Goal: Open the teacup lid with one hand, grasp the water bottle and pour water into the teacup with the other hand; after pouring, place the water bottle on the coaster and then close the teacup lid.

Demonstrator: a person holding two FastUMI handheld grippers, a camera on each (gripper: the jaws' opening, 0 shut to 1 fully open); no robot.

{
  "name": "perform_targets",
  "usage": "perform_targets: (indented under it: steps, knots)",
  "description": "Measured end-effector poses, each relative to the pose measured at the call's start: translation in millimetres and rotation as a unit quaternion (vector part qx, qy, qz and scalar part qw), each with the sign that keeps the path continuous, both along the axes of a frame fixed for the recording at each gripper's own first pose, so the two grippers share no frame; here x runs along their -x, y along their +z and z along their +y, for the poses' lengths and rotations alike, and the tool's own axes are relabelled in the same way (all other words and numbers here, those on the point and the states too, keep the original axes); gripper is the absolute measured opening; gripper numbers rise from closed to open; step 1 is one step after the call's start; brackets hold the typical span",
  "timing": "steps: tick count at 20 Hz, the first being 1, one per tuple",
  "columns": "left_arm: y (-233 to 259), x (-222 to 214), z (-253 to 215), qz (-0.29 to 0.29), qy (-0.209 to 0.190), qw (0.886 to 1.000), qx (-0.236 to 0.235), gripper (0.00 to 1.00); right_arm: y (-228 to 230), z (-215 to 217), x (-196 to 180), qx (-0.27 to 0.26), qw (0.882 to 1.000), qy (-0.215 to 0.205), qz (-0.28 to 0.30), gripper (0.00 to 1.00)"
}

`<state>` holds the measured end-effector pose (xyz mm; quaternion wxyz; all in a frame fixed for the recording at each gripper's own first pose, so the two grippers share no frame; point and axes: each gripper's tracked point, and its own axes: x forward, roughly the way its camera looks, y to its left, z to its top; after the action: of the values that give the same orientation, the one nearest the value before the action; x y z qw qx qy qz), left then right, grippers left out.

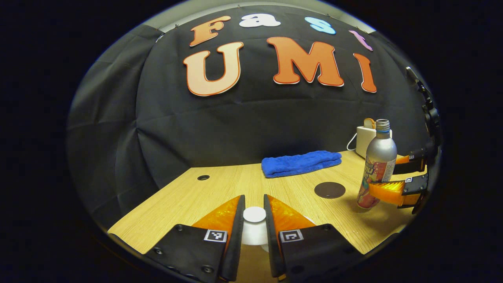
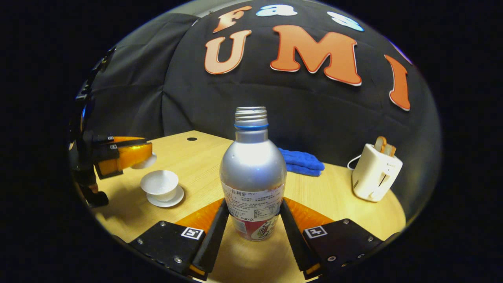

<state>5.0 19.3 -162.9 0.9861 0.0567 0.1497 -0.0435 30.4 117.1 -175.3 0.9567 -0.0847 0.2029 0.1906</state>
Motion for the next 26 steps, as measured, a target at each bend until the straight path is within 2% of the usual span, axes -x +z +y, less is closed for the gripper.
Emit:
perform_targets:
  steps: [6,13,14,16,18,20,21,23,26]
  knots:
    - [14.8,9.0,25.0,-0.018,0.021,1.0,-0.001,0.34,4.3,8.9,-3.7,0.094,0.994,0.044,-0.046,0.78]
    - [20.2,17.0,60.0,-0.027,0.052,0.998,0.005,0.31,20.5,22.2,-8.5,0.198,0.972,0.074,-0.104,0.77]
    - [18.7,16.6,64.6,-0.026,0.056,0.998,0.005,0.35,22.0,22.7,-8.1,0.21,0.969,0.077,-0.108,0.77]
    - [16.4,18.1,74.2,-0.027,0.061,0.998,0.002,0.31,24.3,20.5,-11.8,0.252,0.956,0.083,-0.121,0.77]
    - [10.9,20.1,82.2,-0.024,0.066,0.998,0.005,0.34,26.3,20.2,-15.1,0.294,0.942,0.084,-0.14,0.77]
    - [5.7,22.8,89.5,-0.018,0.073,0.997,0.009,0.31,25.8,22.4,-15.7,0.312,0.934,0.087,-0.15,0.77]
    - [5.0,23.0,93.6,-0.017,0.075,0.997,0.011,0.37,27.5,23.8,-16.5,0.319,0.931,0.087,-0.154,0.77]
    - [4.9,25.1,99.4,-0.017,0.078,0.997,0.013,0.35,31.7,27.2,-18.5,0.336,0.923,0.087,-0.167,0.77]
    - [4.6,26.5,105.4,-0.02,0.08,0.996,0.014,0.34,39.5,27.5,-20.8,0.375,0.902,0.086,-0.195,0.77]
